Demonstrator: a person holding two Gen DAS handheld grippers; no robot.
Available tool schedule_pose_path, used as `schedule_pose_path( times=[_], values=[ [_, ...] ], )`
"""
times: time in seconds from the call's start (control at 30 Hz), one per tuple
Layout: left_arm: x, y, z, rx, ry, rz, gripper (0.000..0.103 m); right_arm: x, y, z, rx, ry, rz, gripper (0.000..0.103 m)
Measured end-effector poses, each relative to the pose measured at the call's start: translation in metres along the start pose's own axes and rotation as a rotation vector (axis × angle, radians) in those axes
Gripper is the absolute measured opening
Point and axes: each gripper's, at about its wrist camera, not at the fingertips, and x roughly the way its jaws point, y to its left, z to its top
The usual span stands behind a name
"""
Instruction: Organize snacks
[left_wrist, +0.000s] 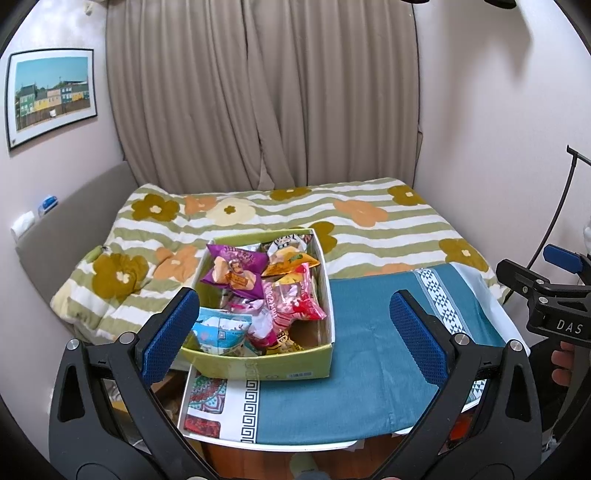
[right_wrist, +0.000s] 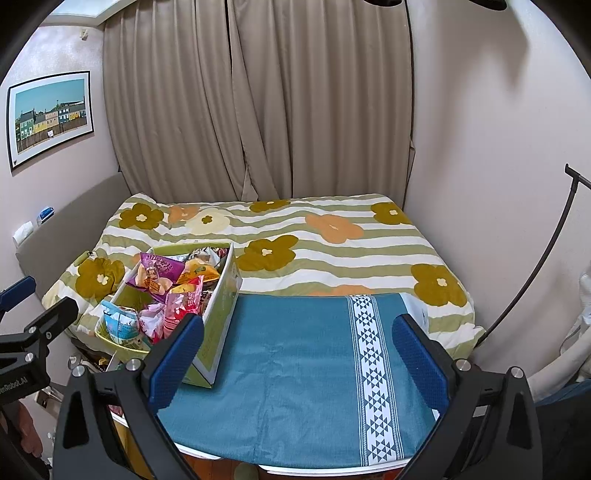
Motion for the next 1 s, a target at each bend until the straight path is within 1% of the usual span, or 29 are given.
schedule_pose_path(
  times=[0.77,1.0],
  values=[
    [0.0003,0.0031,-0.0020,-0.003,0.002,0.011,0.102,0.0015,-0.0011,0.0015,-0.001,0.002,-0.001,0.101],
    [-0.0035,0.0034,-0.0025,-0.023,-0.017,0.017,0.102,0.0014,-0.0009,0.0016,0.000,0.002,0.000,0.101]
  ],
)
